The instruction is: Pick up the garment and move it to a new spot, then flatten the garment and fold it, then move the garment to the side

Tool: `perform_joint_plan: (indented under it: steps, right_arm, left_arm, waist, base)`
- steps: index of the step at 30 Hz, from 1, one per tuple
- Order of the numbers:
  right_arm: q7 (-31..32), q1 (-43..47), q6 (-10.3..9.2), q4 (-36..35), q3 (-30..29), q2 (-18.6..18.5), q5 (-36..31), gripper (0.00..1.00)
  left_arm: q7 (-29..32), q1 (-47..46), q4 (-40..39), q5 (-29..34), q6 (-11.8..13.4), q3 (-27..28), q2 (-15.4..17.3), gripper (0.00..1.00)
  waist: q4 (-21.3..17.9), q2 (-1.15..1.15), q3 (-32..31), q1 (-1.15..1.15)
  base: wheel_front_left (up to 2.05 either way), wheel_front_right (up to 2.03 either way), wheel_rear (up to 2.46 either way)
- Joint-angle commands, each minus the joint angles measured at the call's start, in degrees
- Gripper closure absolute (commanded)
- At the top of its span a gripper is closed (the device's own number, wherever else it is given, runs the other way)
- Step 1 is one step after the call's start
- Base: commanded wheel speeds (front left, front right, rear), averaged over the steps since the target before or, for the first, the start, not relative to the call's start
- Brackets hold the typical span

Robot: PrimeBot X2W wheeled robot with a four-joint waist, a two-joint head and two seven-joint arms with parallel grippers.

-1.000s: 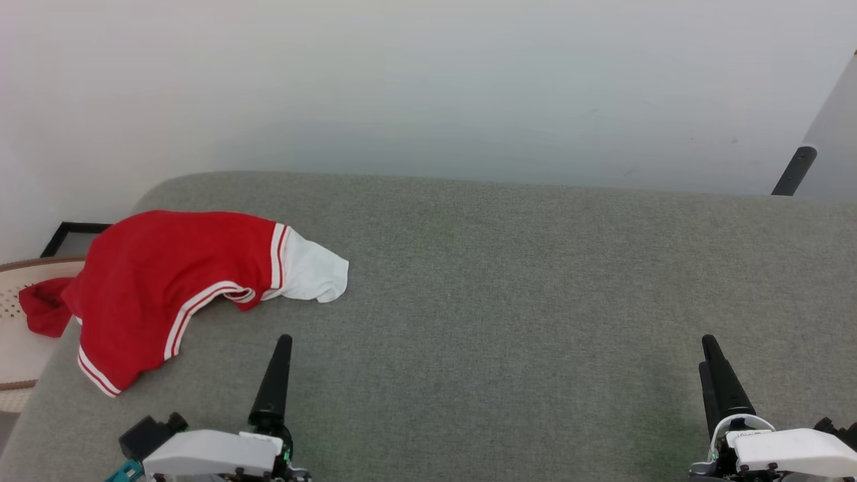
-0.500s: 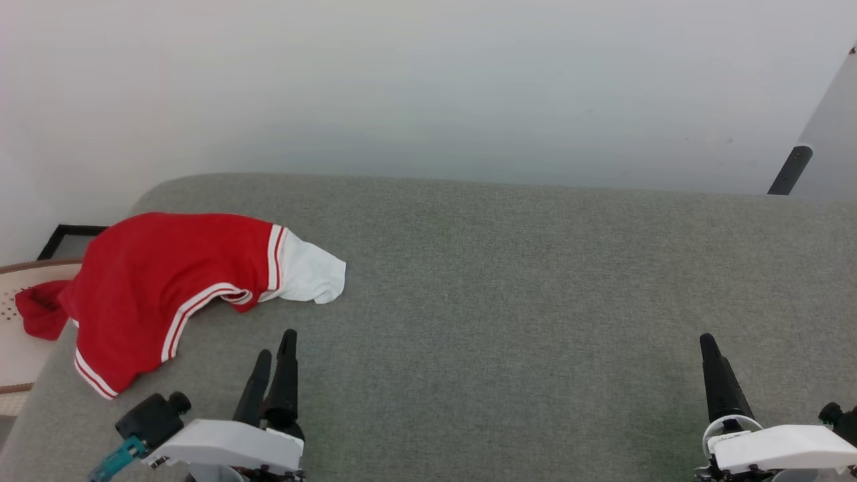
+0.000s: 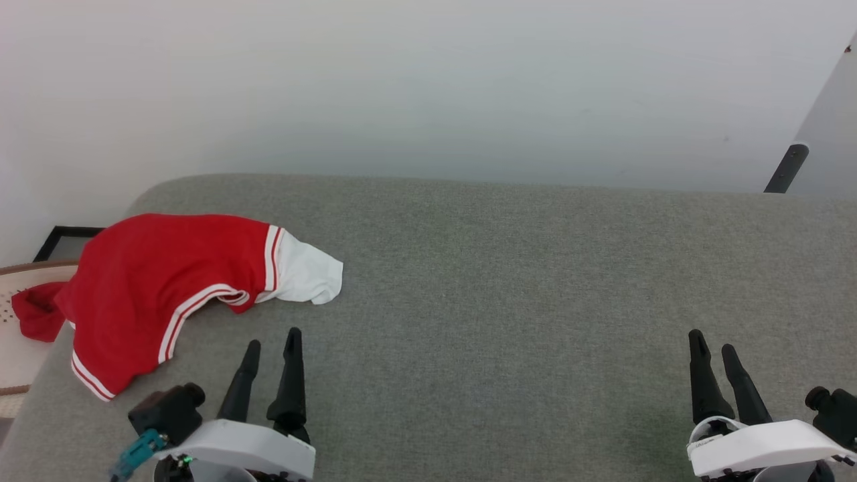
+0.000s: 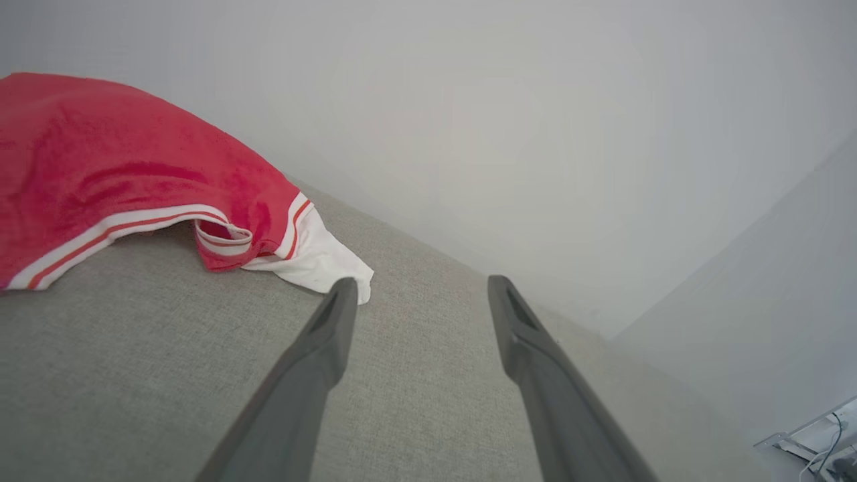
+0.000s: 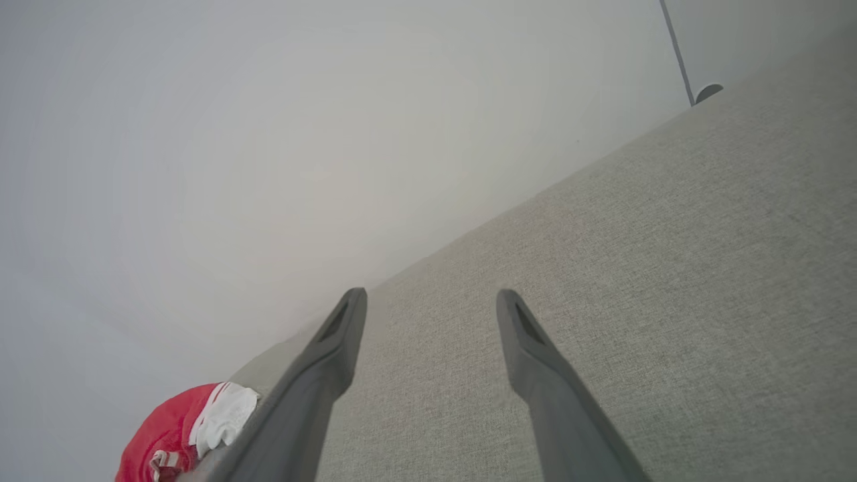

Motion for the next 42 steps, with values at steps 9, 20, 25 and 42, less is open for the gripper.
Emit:
perform_joint_plan:
  steps: [9, 20, 25, 42]
  right_arm:
    - [-1.7, 0.0, 0.03, -1.0, -0.2, 0.4, -10.0, 0.0]
    - [-3.1, 0.1, 0.03, -1.1, 0.2, 0.5, -16.3, 0.0]
    - [-3.6, 0.0, 0.03, -1.1, 0.4, 0.5, -18.2, 0.0]
    - [-5.5, 0.0, 0.04, -1.0, 1.1, 0.5, -24.9, 0.0]
  left_arm:
    - [-1.6, 0.2, -1.9, 10.3, -0.2, 1.3, -0.5, 0.0]
    - [-3.0, 0.2, -1.9, 17.1, -1.8, 2.4, -1.4, 0.0]
    - [-3.6, 0.2, -2.0, 19.9, -2.3, 2.6, -1.7, 0.0]
    - [-5.4, 0.0, -2.0, 27.4, -3.4, 3.0, -2.4, 0.0]
  waist:
    - [-0.2, 0.0, 0.1, 0.0]
    - [-0.5, 0.0, 0.2, 0.0]
    - [-0.6, 0.0, 0.2, 0.0]
    - [-0.6, 0.0, 0.1, 0.0]
  base:
    - [0.0, 0.0, 0.0]
    - [0.0, 0.0, 0.0]
    - [0.0, 0.0, 0.0]
    - [0.0, 0.0, 0.0]
